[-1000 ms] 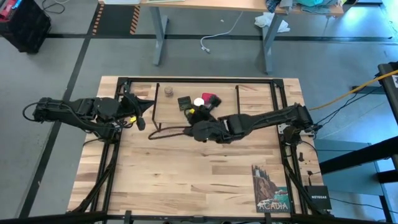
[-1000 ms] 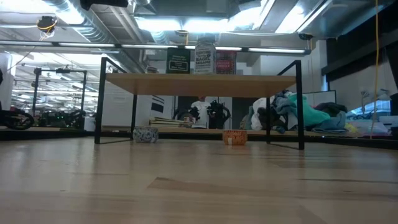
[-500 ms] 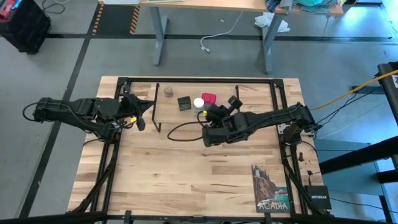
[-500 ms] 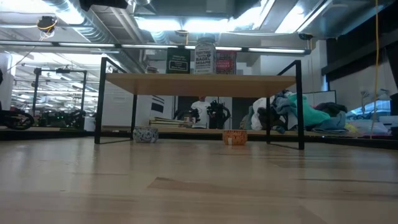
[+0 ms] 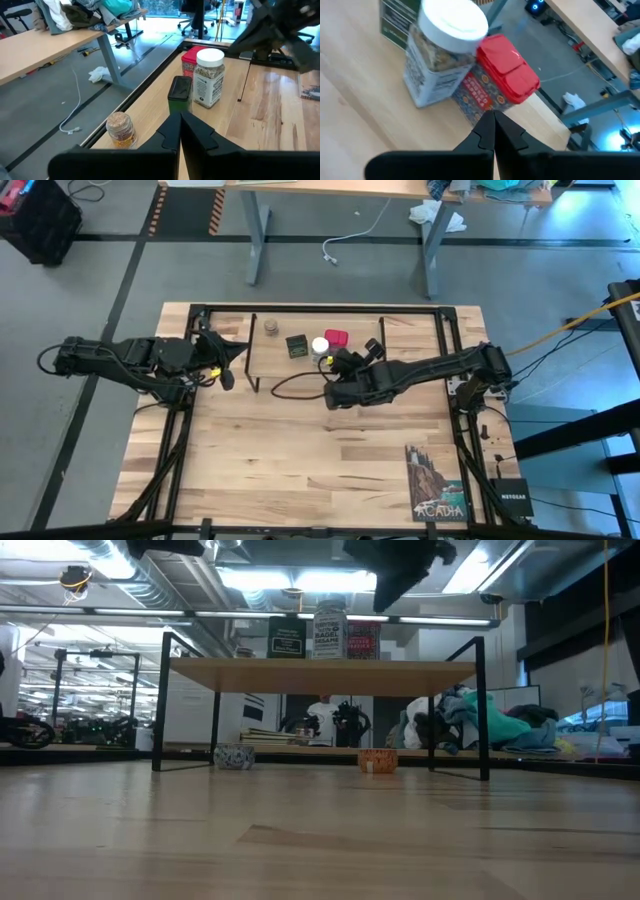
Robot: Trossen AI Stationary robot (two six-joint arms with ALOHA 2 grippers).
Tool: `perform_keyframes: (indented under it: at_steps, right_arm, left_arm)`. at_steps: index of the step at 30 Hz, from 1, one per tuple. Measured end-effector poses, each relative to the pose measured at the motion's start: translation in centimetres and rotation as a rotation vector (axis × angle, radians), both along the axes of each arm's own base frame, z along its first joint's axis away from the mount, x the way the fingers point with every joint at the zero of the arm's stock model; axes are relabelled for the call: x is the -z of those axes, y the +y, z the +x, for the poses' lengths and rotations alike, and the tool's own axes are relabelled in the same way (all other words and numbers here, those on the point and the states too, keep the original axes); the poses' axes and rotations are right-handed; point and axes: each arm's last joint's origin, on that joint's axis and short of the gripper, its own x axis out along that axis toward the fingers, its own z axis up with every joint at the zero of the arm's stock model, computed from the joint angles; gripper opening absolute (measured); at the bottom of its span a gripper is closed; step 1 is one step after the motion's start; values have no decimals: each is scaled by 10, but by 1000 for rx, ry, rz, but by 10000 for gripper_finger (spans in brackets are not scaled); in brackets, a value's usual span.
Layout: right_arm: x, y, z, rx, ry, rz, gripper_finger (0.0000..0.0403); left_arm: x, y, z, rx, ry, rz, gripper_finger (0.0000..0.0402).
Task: Shelf spices
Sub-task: Adjust the seasoning bottle and cans on the shelf
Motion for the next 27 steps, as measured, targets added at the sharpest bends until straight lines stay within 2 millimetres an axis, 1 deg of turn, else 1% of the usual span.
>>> perform_keyframes:
  at_steps: [3, 6, 14, 18, 24, 27]
  right_arm:
    - [3, 0, -1, -2, -32, 7, 0]
    - [1, -2, -8, 0, -42, 31, 0]
    - [21, -18, -9, 30, -29, 58, 0]
    - [32, -21, -3, 1, -64, 57, 0]
    - [33, -35, -3, 13, -68, 62, 0]
    - [32, -40, 1, 4, -84, 51, 0]
  left_arm:
    - [0, 0, 0, 0, -1, 0, 4]
    - [0, 0, 0, 0, -1, 0, 4]
    - [0, 0, 0, -1, -4, -2, 4]
    - [0, 0, 0, -2, -5, -4, 4]
    - [0, 0, 0, -2, -4, -4, 4]
    - [0, 0, 0, -2, -3, -4, 4]
